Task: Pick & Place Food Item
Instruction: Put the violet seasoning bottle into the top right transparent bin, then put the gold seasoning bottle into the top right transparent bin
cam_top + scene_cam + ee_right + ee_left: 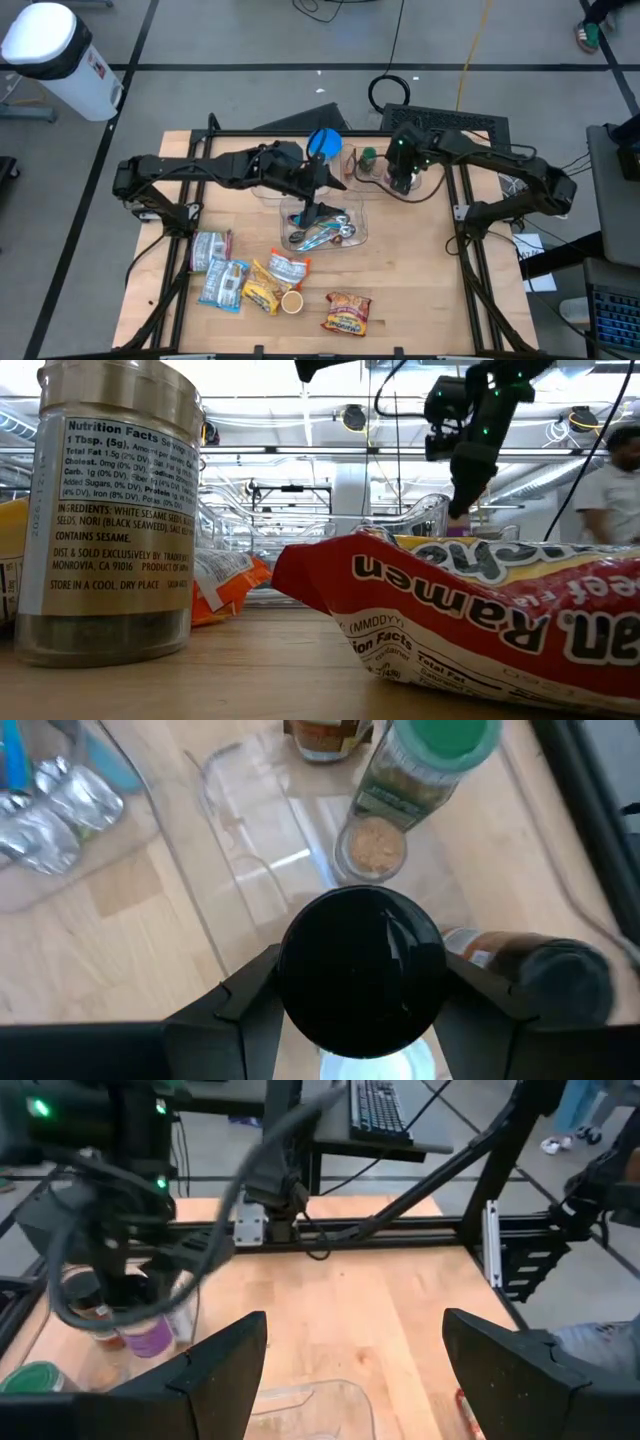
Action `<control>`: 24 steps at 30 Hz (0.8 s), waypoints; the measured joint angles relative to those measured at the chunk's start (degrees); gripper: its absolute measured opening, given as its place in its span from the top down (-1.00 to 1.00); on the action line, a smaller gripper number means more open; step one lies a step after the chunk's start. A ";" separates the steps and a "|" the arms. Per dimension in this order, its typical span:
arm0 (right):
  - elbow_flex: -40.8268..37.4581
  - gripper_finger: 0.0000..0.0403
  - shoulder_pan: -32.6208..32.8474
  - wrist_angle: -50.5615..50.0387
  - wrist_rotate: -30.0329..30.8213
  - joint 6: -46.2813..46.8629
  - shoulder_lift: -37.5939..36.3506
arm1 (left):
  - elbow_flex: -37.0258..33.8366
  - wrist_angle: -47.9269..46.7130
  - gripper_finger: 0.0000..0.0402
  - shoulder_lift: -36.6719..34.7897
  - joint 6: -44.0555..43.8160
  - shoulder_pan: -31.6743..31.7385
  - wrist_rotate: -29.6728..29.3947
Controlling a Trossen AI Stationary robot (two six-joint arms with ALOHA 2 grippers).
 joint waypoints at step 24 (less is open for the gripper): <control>-5.71 -0.86 0.92 6.38 -0.55 1.96 -2.41 | -0.02 -11.56 -0.55 -4.77 -4.17 -7.73 -18.31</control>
